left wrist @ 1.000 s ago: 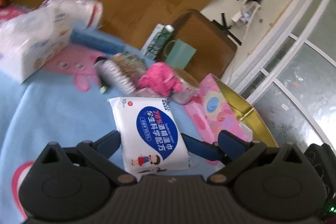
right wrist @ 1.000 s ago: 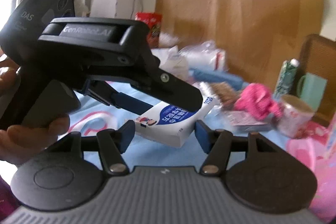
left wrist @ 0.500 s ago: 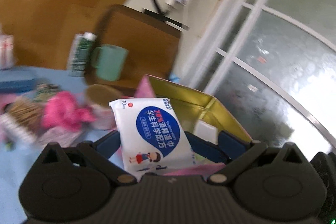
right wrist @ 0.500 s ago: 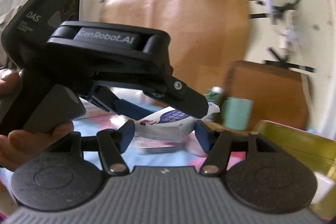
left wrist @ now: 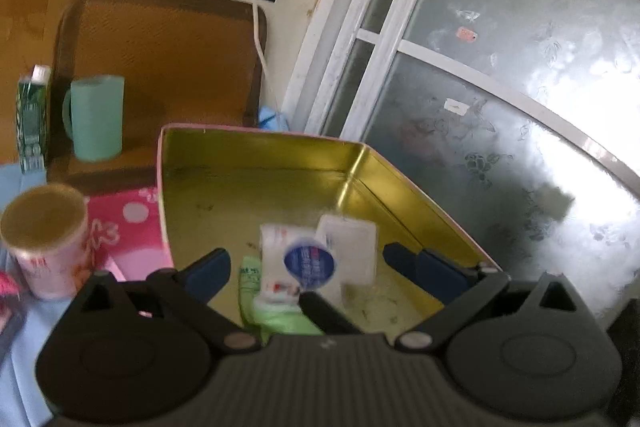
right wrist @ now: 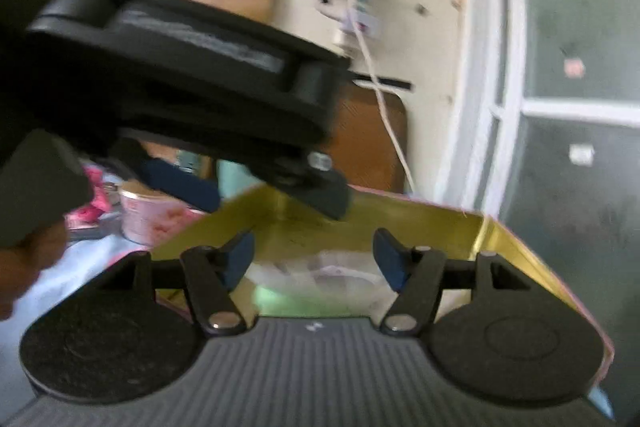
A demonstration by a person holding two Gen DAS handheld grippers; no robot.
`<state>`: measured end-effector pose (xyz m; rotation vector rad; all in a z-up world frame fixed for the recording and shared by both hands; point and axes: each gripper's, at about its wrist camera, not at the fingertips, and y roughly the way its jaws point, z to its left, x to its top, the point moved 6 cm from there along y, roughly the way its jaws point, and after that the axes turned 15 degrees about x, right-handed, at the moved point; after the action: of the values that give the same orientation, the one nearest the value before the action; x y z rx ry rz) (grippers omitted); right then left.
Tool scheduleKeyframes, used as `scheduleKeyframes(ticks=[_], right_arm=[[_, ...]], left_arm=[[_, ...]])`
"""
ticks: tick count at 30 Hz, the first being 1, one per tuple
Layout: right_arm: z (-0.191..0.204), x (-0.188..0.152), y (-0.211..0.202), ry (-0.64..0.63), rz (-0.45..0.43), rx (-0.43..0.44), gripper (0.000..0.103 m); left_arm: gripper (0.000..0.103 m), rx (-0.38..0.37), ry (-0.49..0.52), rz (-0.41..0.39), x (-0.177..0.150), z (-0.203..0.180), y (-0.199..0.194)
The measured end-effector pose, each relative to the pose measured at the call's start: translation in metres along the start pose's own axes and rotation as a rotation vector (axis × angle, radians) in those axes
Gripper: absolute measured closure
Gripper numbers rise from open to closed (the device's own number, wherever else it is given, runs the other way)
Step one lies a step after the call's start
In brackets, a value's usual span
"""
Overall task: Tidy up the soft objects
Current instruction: 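Carry the wipes packet into the pink tin and open the left gripper, then move the right gripper toward the pink fuzzy towel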
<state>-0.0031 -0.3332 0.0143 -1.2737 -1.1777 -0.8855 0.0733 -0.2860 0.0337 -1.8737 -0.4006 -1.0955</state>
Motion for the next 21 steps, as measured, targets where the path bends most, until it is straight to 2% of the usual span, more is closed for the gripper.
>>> scheduleKeyframes(ticks=[2, 5, 10, 15, 18, 21], right_arm=[[-0.004, -0.003, -0.003, 0.061, -0.018, 0.016, 0.035], [-0.003, -0.002, -0.005, 0.079, -0.038, 0.011, 0.035], [0.017, 0.008, -0.013, 0.085, -0.085, 0.088, 0.039], [0.063, 0.019, -0.008, 0.048, -0.095, 0.260, 0.048], [0.100, 0.017, 0.010, 0.048, -0.045, 0.372, 0.048], [0.131, 0.014, 0.029, 0.055, 0.012, 0.435, 0.048]], left_arm=[[0.001, -0.001, -0.010, -0.009, -0.006, 0.006, -0.010], [0.001, 0.004, -0.038, -0.034, -0.012, 0.023, -0.030], [0.001, 0.046, -0.149, -0.080, -0.026, 0.079, -0.073], [0.001, 0.219, -0.303, -0.123, -0.053, 0.166, -0.119], [0.001, 0.337, -0.352, -0.137, -0.074, 0.212, -0.146], [0.001, 0.427, -0.368, -0.144, -0.092, 0.243, -0.164]])
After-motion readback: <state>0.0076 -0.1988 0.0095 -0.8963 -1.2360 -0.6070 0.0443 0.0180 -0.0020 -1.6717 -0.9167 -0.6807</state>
